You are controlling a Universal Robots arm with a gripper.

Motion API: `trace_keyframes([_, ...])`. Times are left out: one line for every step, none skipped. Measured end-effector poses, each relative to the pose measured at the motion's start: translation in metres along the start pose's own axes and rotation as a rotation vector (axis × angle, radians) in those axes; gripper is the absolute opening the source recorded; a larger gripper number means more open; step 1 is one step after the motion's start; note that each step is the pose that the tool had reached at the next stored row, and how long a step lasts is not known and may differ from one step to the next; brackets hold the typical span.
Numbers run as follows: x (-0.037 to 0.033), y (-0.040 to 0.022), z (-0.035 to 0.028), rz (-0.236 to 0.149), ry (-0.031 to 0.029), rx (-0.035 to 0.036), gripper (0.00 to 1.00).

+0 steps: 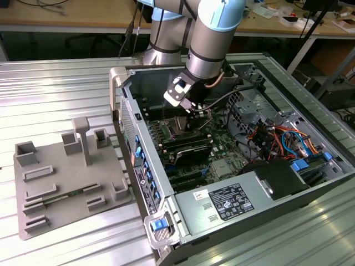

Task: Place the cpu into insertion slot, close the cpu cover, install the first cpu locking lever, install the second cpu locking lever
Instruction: 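Place the cpu into insertion slot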

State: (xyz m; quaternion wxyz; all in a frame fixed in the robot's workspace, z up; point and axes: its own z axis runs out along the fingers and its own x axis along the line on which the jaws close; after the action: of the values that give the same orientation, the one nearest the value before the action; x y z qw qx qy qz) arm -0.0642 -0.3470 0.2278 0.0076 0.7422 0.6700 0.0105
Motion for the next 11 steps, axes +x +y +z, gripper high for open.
trace_keyframes([0.0,0.0,0.0,0.0,0.0,0.0,0.55])
trace_keyframes([0.0008,-0.0001,0.0002,-0.006,0.0002,-0.0002,0.55])
trace_keyframes([0.0026,-0.0003,0.0003,-0.02,-0.0026,-0.0003,0.55])
trace_keyframes([0.004,-0.0005,0.0009,-0.032,-0.0092,-0.0008,0.55])
trace_keyframes([0.0044,-0.0005,0.0014,-0.037,-0.0138,-0.0013,0.55])
trace_keyframes([0.0048,-0.0005,0.002,-0.043,-0.0219,-0.0021,0.55])
trace_keyframes([0.0054,-0.0006,0.0026,-0.047,-0.0298,-0.0026,0.55])
trace_keyframes([0.0062,-0.0006,0.0031,-0.05,-0.0348,-0.003,0.55])
trace_keyframes([0.0076,-0.0008,0.0038,-0.053,-0.0365,-0.0032,0.55])
trace_keyframes([0.0089,-0.0009,0.0043,-0.054,-0.0365,-0.0033,0.55])
trace_keyframes([0.0103,-0.0011,0.0047,-0.056,-0.0366,-0.0032,0.55])
